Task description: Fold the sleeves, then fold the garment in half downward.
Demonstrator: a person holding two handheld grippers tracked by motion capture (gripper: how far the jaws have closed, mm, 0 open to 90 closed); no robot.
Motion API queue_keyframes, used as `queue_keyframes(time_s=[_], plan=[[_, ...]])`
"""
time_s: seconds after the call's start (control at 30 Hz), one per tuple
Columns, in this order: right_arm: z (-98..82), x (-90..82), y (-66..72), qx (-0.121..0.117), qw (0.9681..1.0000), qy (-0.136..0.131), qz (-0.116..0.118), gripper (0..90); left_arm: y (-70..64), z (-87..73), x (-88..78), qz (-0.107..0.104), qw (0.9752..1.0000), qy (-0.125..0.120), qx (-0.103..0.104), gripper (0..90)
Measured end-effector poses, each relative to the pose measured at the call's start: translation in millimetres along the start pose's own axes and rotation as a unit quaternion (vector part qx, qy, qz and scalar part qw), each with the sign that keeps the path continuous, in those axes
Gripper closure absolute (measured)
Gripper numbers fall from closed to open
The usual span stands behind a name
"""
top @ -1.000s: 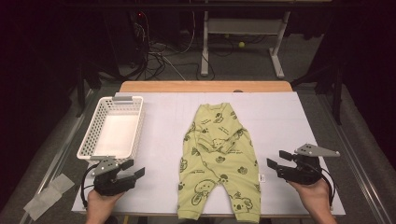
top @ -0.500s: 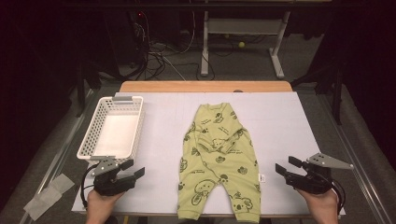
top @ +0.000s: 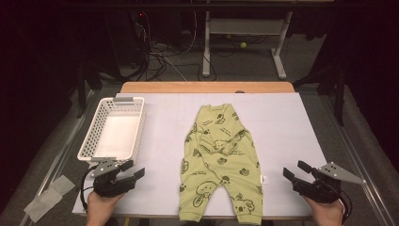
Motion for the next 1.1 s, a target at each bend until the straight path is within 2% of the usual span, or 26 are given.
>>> queue_keyframes(time_s=[0.3, 0.5, 0.63, 0.77, 0.93, 1.1], plan=[[-14.8, -3.8, -6.7, 0.002, 0.9998, 0.007, -0.016, 31.6, 0.7, 0.3, -0.5, -0.008, 1.0000, -0.002, -0.004, 36.6], [-14.6, -2.2, -5.3, 0.001, 0.9999, 0.007, -0.008, 31.2, -1.0, 0.3, -2.1, -0.008, 1.0000, -0.005, -0.003, 36.6], [-12.9, -1.0, -4.0, 0.002, 1.0000, 0.006, -0.004, 30.3, -4.6, 3.3, -3.4, -0.009, 0.9998, -0.016, 0.003, 36.7], [-7.0, 0.0, -1.6, 0.005, 0.9999, 0.009, 0.001, 30.5, -7.6, 8.4, -1.9, -0.021, 0.9996, -0.019, 0.003, 37.0], [7.9, 1.8, 9.9, -0.014, 0.9997, 0.009, 0.019, 30.4, -18.3, 21.5, -0.3, -0.021, 0.9990, -0.027, 0.029, 37.0], [21.7, 5.2, 21.6, -0.031, 0.9987, 0.007, 0.040, 29.8, -29.6, 36.3, 5.9, -0.030, 0.9978, -0.034, 0.049, 36.8]])
Point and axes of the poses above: each handheld gripper's, and its own axes: x roughly forward along the jaws, z roughly out of its top, y roughly to its left, the point moved 2 cm from there along x, roughly forward along the jaws, and after that the axes turned 3 degrees about z, right-handed, at the moved point
